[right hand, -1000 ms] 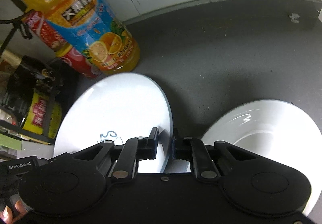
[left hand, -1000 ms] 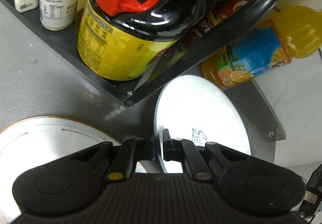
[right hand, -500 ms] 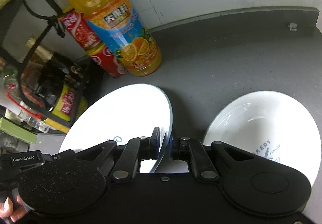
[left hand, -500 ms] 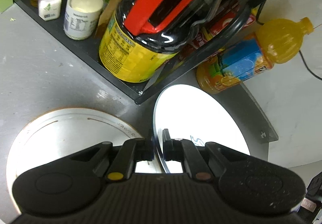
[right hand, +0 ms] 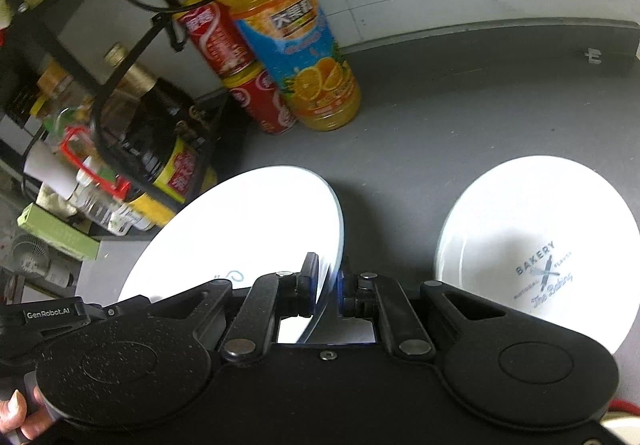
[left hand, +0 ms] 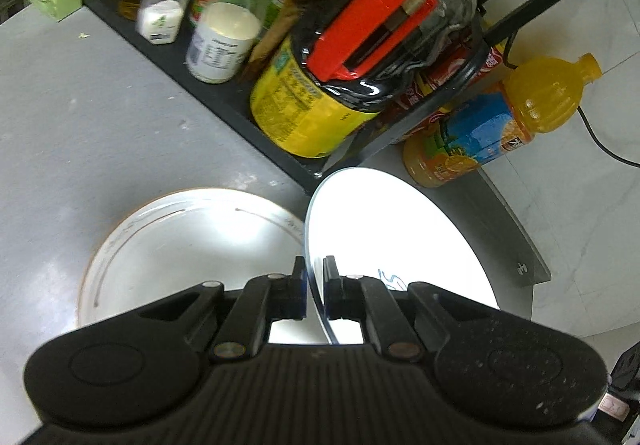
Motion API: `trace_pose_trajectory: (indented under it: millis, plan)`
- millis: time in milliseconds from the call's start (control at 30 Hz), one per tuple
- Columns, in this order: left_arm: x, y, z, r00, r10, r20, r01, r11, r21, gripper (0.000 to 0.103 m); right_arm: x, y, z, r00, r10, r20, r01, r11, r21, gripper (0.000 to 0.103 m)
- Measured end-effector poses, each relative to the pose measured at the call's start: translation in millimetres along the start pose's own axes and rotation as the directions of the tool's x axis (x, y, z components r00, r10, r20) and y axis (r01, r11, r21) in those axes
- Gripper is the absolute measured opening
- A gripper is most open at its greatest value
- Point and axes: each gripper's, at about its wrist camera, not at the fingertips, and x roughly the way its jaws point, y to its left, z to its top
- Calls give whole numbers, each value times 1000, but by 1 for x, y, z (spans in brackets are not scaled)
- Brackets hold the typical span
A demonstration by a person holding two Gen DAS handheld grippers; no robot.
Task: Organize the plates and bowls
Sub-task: 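Lift the 'Sweet' plate with both grippers and carry it over the large rimmed plate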
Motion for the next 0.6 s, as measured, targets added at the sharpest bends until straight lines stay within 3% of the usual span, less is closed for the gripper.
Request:
trace_pose_trajectory:
  millis: [600]
  plan:
    - [-32,50,-25,998,57,7,-56,996,-69,5,-3,38,-45,999,23,-37,-26,997,-71,9]
